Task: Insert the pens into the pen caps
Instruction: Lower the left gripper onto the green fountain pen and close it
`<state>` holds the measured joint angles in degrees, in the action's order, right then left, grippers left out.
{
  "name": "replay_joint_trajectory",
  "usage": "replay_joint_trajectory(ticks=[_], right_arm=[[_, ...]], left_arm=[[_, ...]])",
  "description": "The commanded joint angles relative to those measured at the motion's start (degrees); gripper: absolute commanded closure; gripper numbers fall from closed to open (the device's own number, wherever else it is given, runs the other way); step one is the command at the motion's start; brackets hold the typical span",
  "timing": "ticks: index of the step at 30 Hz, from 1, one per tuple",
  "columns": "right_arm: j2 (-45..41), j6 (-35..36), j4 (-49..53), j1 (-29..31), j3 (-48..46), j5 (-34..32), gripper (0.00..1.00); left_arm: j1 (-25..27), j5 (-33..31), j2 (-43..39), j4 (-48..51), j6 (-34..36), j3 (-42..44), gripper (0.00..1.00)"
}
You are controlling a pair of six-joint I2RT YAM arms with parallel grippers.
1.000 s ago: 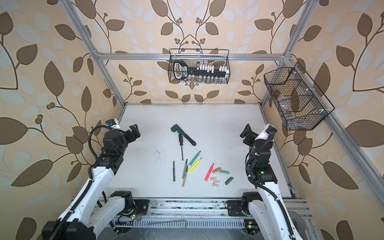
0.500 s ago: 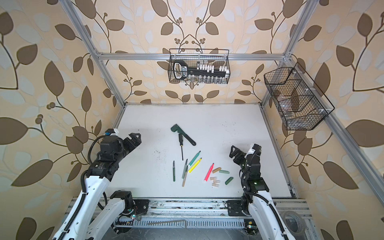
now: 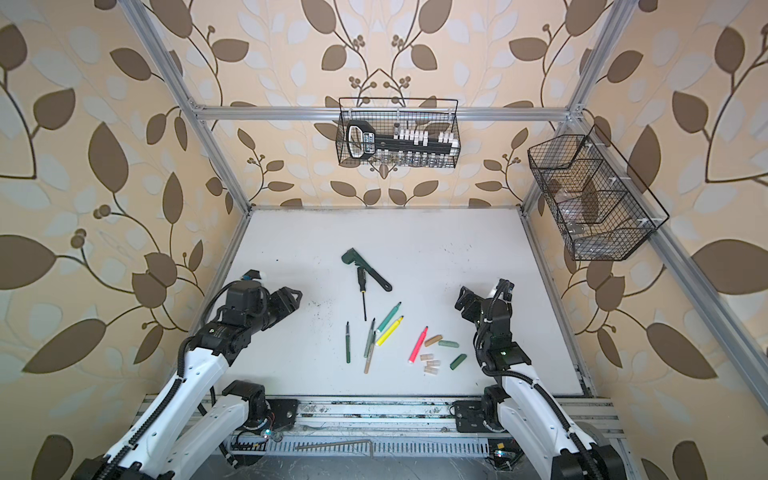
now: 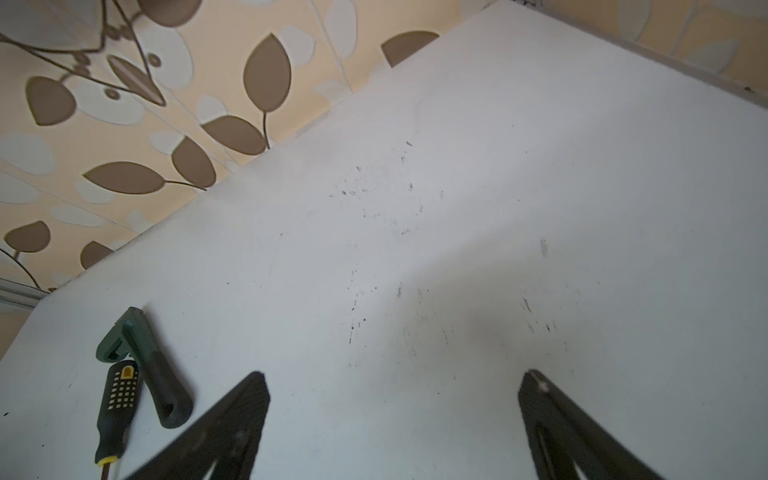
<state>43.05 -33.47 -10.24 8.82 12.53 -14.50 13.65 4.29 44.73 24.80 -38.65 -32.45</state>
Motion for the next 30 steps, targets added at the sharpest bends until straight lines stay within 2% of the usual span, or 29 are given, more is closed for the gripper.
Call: replay_joint_trajectory(ticks=[1,7,13,18,20,23,26,30], right_arm=[[-0.92,0.93,-1.77,1.15,-0.37,-4.71,0.08],[4.54,2.26,-1.55,3.75,2.63,-6.09,0.14],[7.15,3.27,-0.65,8.43,4.51,-11.63,0.19],[6.68,3.63,-0.51,10.27,4.43,-13.54,0.18],[6.53,3.43,0.06,10.17,4.43,-13.82,0.18],[6.58,2.84,1.43,10.27,4.71,-14.44,0.19],[6.40,2.97,1.88,10.42,4.76,-14.05,0.20],[5.88,3.24,2.32,10.78,4.61,-13.67,0.20]], left_arm=[[9.57,-9.14,-0.08,1.02,-3.87,-0.78,0.35],[23.72,-17.56,2.75,2.34,-11.85,0.29,0.46],[40.89,-28.78,6.68,3.94,-22.69,2.00,0.54],[54.43,-37.39,15.94,6.06,-30.88,-0.86,0.55],[57.63,-39.25,21.83,6.60,-33.06,-2.90,0.55],[59.68,-39.86,31.24,7.22,-35.56,-6.49,0.60],[59.91,-39.57,39.21,8.26,-39.10,-8.94,0.61],[59.91,-38.79,44.86,7.12,-40.25,-10.12,0.60]])
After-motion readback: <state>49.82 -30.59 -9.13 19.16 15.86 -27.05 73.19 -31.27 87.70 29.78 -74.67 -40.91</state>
